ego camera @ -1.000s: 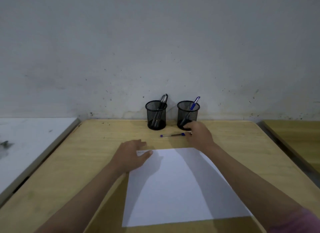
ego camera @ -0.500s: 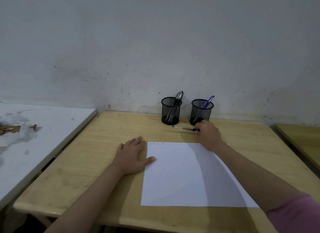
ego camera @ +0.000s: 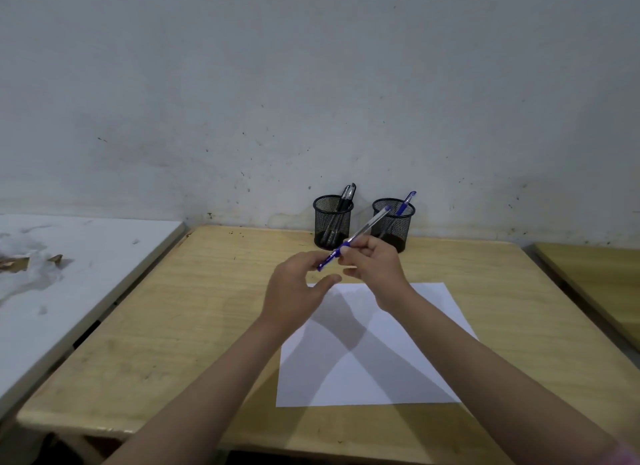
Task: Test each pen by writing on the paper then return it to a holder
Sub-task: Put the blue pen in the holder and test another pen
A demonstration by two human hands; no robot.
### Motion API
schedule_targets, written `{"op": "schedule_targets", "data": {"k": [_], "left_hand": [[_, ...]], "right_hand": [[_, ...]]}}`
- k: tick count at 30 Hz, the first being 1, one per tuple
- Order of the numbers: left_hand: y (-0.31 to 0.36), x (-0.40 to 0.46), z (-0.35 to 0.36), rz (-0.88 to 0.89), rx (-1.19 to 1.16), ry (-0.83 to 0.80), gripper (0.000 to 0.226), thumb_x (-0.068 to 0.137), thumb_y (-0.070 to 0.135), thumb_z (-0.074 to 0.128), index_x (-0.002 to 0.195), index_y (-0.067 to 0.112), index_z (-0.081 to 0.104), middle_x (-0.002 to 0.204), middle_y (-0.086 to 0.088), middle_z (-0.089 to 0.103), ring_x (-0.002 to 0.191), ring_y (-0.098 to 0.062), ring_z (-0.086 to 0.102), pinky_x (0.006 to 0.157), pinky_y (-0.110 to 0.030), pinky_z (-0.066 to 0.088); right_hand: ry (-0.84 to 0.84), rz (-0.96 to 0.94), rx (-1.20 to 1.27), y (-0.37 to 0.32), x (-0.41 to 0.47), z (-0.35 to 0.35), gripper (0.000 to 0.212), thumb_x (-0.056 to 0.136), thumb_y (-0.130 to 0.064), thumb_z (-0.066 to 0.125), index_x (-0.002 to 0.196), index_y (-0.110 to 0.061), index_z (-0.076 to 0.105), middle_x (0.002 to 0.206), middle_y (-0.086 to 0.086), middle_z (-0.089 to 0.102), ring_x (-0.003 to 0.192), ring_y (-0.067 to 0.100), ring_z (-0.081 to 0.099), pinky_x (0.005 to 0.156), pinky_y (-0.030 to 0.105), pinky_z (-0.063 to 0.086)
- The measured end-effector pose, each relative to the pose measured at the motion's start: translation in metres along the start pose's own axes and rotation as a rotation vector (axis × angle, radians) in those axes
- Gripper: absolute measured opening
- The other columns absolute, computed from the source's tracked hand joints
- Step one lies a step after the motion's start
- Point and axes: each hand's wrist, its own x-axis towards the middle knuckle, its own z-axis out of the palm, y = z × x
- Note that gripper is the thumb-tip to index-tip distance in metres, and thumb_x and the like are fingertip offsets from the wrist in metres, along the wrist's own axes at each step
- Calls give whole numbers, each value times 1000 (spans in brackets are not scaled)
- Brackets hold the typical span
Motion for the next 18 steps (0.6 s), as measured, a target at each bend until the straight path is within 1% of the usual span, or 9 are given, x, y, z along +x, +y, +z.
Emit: {"op": "schedule_targets", "data": {"k": [2,4,7,9,10,12,14,16,18], "left_hand": [[4,3,4,38,4,46,23,75,11,73,98,15,69,89,2,71,79,-11,65,77,-36,54],[3,3,7,42,-7,83,19,76,7,71,94,13,71,85,1,72,75,-12,65,74,-36,55],[-2,2,8,121,16,88,19,79,10,66,97,12,71,80,-3,71,70,-15,64,68,-37,54],[-8,2,7,231,81,55,22,81,12,61,102,11,69,75,-6,68,65,-19,62,59,-38,52],[-12,3,5,273,107,37,23,83,11,59,103,9,68,75,-7,68,64,-20,61,56,-37,52],[-17,5,1,330,152,10,24,82,5,58,104,4,67,76,-9,68,63,-20,61,54,-35,52],[-18,10,-3,371,176,-29,27,79,-2,58,104,0,67,76,-9,68,64,-18,61,55,-32,52],[-21,15,-9,378,196,-74,30,77,-5,55,103,-1,67,75,-9,68,64,-17,61,57,-29,51],[-35,17,-23,319,202,-50,33,73,-7,50,100,-1,69,73,-9,68,64,-16,61,59,-30,50]], "right_hand": [[15,23,49,-3,-5,2,8,86,-6,65,84,-12,60,75,2,66,70,14,63,66,31,53],[0,14,36,-4,-9,1,6,87,-9,63,84,-13,63,77,2,64,71,13,60,64,30,52],[8,-52,-77,-3,-16,1,9,89,-13,62,83,-16,67,80,9,63,68,10,56,64,28,51],[53,-101,-133,0,-19,3,11,89,-13,63,78,-12,66,77,14,60,68,17,54,66,33,49],[82,-116,-154,1,-20,3,11,88,-14,63,77,-12,65,76,14,61,69,18,54,67,34,49],[151,-137,-181,4,-24,8,11,87,-16,65,77,-15,65,73,4,64,67,10,57,68,25,49],[214,-163,-184,8,-30,16,13,87,-17,66,74,-19,63,70,-5,62,65,3,57,66,17,46],[272,-198,-166,12,-33,23,16,86,-17,66,72,-24,61,71,-5,63,68,5,58,69,21,47],[396,-261,-58,6,-29,18,15,87,-18,65,76,-26,60,75,2,64,70,16,60,71,35,51]]}}
